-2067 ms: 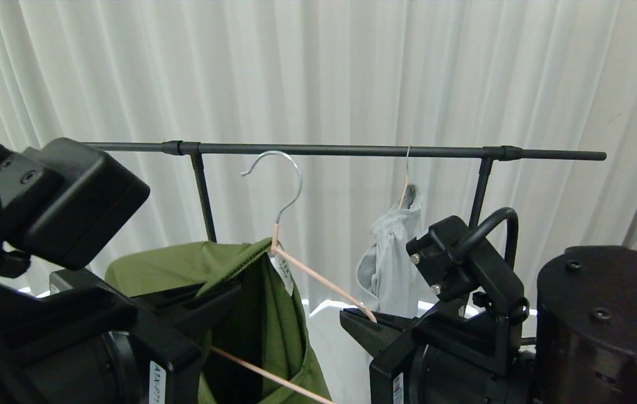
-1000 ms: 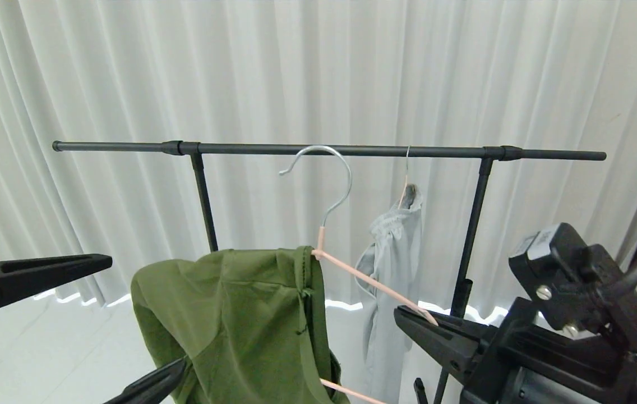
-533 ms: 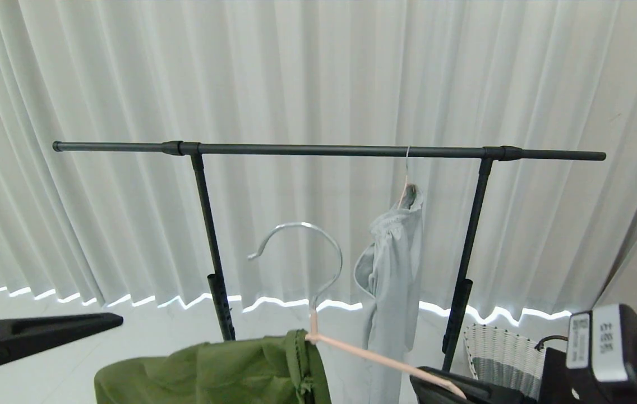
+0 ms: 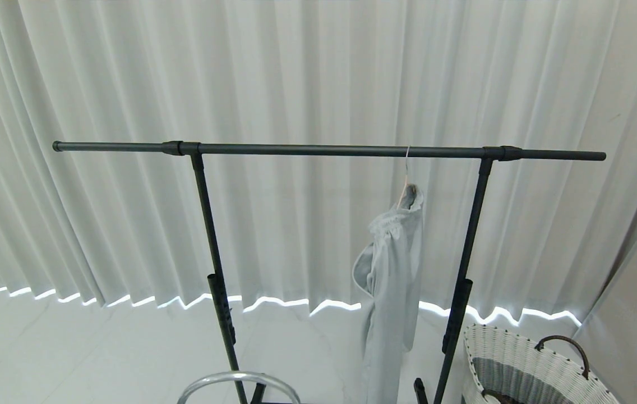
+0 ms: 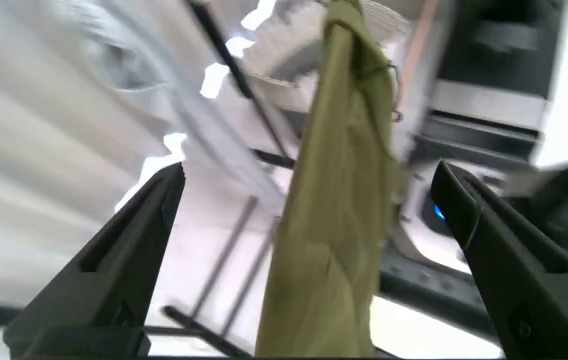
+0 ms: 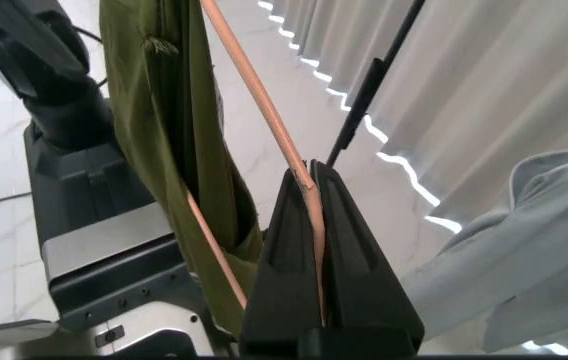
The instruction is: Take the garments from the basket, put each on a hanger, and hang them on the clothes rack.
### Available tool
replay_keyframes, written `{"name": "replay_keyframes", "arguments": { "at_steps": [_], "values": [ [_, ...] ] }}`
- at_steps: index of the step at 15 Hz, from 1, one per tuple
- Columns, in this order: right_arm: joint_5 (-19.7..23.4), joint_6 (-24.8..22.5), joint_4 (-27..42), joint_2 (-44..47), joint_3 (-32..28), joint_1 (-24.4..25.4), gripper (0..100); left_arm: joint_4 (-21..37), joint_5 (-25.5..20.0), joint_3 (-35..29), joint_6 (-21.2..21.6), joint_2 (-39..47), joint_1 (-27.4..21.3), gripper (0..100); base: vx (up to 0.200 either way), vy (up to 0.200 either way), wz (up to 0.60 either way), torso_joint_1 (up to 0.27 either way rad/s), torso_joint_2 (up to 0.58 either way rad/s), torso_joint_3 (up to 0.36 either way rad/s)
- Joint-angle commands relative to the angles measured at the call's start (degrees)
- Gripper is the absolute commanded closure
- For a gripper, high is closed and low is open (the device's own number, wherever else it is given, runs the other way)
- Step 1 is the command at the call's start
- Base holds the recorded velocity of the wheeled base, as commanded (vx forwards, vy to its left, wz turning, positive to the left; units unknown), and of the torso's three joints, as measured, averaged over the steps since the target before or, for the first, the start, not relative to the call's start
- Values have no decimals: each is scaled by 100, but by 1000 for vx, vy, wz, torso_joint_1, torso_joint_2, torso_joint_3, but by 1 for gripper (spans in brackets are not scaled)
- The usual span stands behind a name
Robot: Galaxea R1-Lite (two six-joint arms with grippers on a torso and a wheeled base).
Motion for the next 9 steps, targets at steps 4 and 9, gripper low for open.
{"name": "replay_keyframes", "arguments": {
  "at_steps": [4,9],
  "values": [
    [-1,-7,-5,13,-2,198,100,-730,-43,462,-318,473,65,0,0,0,0,0,0,0],
    [-1,-77,-14,-13,-19,189,100,-730,-43,550,-300,446,65,100,0,0,0,0,0,0]
  ]
}}
